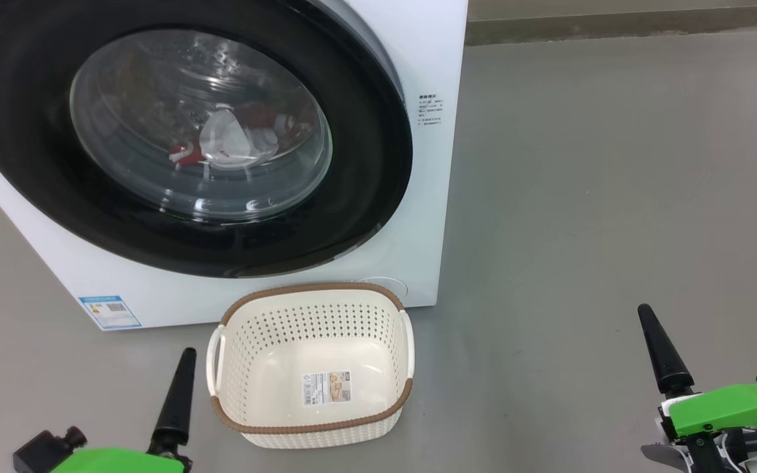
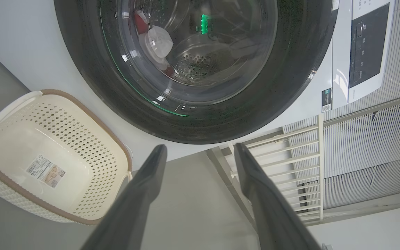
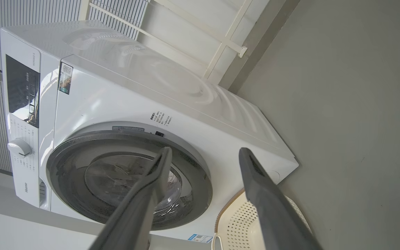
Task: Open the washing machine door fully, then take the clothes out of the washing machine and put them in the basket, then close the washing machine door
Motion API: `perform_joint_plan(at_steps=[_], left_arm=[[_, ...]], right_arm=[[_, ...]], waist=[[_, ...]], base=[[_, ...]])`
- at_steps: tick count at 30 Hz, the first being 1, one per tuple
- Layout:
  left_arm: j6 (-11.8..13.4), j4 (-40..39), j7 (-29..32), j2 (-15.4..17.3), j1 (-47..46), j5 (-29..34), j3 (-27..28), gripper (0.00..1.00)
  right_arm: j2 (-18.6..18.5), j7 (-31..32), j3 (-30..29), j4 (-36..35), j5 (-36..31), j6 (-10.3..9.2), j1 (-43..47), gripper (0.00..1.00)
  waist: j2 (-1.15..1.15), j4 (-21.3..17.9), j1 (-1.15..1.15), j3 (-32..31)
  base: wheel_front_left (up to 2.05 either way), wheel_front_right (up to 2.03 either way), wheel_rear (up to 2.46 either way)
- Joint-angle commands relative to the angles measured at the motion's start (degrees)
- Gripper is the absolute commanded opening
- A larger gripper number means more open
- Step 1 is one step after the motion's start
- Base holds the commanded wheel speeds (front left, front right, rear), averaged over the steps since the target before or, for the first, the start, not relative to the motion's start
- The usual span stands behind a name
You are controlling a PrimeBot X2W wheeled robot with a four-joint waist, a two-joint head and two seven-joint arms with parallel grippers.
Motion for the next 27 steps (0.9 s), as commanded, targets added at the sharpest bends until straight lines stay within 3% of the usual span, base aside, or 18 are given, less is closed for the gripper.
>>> perform_joint_plan(at_steps=[1, 27], left_arm=[[-0.1, -1.8, -0.5, 0.9, -2.2, 1.3, 0.4, 1.00], [0.5, -1.6, -5.1, 2.2, -2.3, 28.3, -3.6, 1.00]], right_arm=[[-0.9, -0.7, 0.5, -1.7, -1.3, 0.02, -2.7, 1.00], [-1.6, -5.2, 4.6, 0.5, -25.7, 0.02, -3.1, 1.00]], waist=[[0.00, 0.0, -0.01, 0.0], [0.00, 0.2, -0.01, -0.6]], base=[[0.00, 0.00, 0.00], [0.00, 0.00, 0.00]])
